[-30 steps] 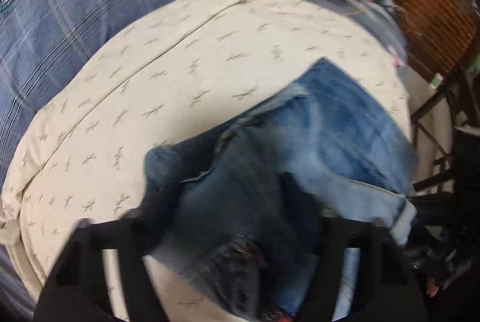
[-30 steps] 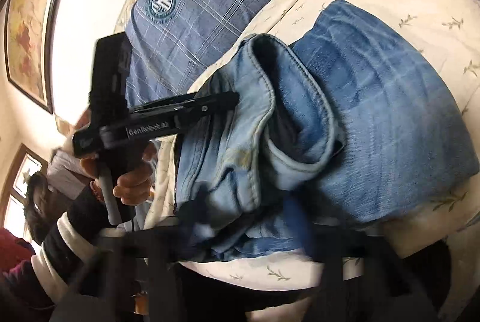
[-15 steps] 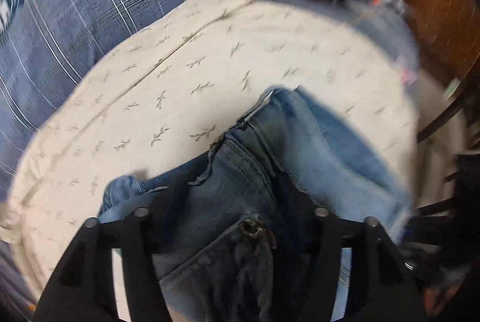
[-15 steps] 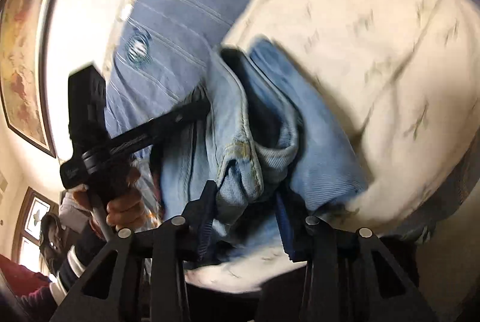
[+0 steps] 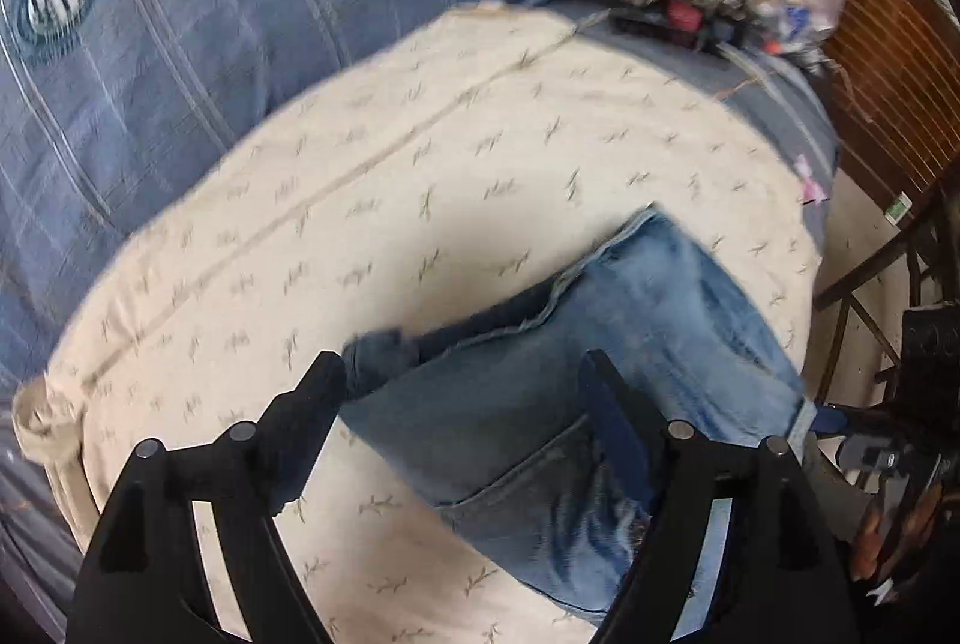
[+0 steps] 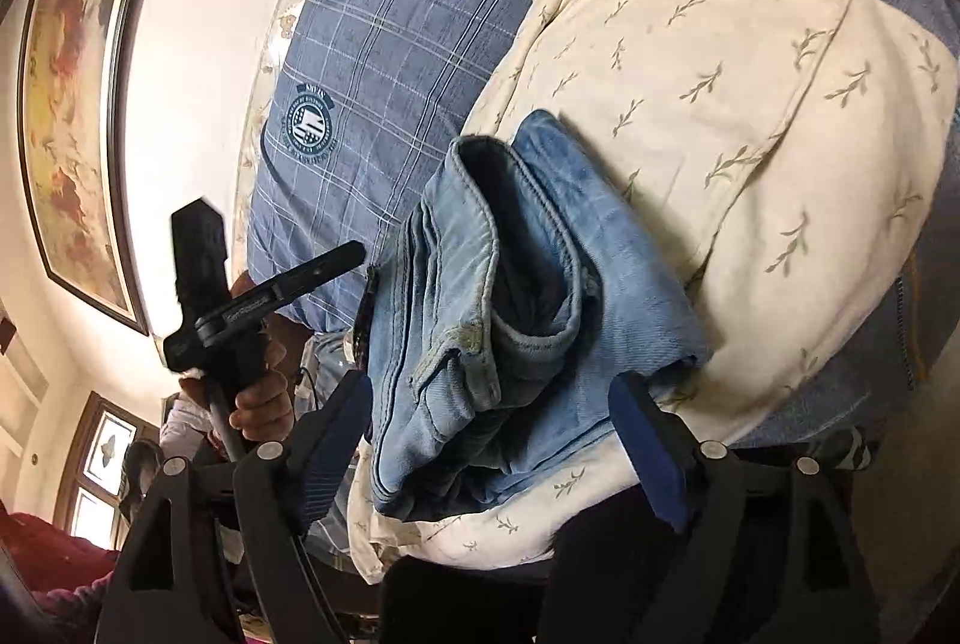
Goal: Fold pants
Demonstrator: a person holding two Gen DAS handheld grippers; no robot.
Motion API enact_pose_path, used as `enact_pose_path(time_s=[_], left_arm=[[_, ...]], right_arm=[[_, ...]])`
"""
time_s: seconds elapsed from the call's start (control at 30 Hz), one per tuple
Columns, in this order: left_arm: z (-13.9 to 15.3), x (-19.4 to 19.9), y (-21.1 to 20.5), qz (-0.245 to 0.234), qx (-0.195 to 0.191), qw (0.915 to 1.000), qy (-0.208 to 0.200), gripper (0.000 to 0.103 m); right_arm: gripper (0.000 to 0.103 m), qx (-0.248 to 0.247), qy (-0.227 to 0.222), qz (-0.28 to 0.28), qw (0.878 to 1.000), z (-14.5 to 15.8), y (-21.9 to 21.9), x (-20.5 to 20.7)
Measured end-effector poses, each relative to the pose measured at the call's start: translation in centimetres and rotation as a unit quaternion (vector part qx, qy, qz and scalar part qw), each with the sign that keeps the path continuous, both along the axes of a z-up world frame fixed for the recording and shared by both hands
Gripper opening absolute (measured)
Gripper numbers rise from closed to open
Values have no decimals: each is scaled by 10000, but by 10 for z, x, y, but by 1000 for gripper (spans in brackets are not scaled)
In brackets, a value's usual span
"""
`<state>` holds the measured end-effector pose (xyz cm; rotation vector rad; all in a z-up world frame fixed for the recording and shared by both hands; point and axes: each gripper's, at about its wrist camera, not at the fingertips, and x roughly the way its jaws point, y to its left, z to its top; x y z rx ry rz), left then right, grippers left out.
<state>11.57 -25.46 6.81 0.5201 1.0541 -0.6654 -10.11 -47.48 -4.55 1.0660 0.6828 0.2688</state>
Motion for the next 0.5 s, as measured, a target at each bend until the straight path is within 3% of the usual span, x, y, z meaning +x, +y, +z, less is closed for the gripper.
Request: enact_pose_path(time_s=[0.2,0.5], left_arm=[[-13,-3,-11,230,-279,9989,298,80],[-11,-3,-37,65,-152,9999,27,80]], right_arm=[[86,-144,121,237,9995,0,19,8],[88,-359,146,292,9988,4,22,12]])
